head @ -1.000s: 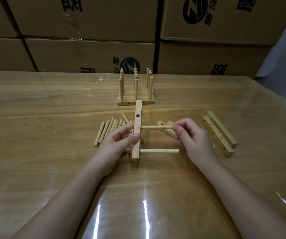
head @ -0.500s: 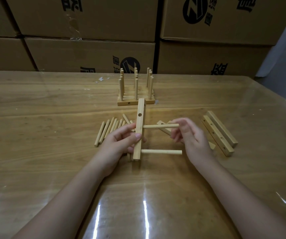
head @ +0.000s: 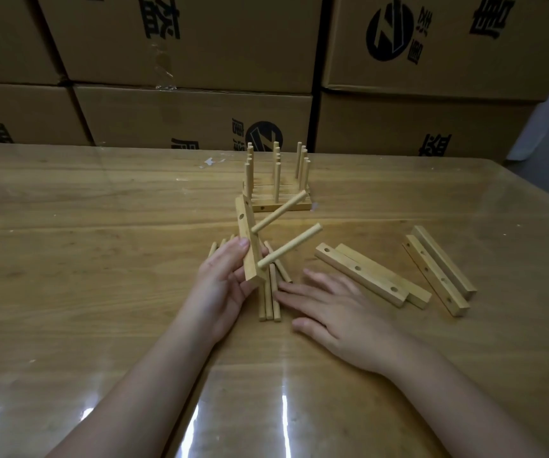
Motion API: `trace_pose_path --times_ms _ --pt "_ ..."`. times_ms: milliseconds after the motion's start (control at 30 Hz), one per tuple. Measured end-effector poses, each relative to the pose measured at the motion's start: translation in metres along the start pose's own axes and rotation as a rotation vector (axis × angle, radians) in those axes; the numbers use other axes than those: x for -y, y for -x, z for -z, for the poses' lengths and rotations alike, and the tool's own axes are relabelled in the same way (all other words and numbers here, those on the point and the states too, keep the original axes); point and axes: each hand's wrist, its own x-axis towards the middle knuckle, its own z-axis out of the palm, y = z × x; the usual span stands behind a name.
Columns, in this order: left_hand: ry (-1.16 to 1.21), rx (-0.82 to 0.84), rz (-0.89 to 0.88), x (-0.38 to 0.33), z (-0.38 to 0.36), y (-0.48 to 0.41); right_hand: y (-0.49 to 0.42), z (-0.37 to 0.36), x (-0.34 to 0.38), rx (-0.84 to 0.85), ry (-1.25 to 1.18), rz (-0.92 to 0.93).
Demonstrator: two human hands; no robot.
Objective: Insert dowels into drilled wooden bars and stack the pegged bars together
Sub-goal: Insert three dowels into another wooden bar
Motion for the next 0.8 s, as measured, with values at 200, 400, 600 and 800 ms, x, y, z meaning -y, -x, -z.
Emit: trace_pose_path --times_ms 200,400,600,800 --pt "-0.005 0.012 0.004 0.000 -0.001 0.001 0.002 0.007 -0.002 -0.321 0.002 -0.097" --pt "-0.015 0.022 0.004 0.002 -0.001 -0.001 0.000 -0.004 -0.006 -0.057 -0.012 -0.136" --pt "-0.022 0.030 0.013 0.003 0.001 -0.002 -0.002 -0.001 -0.003 -0.193 -0.039 -0.162" --pt "-0.013 0.021 0.028 0.003 0.002 -0.002 0.004 0.011 -0.005 -0.515 0.072 -0.328"
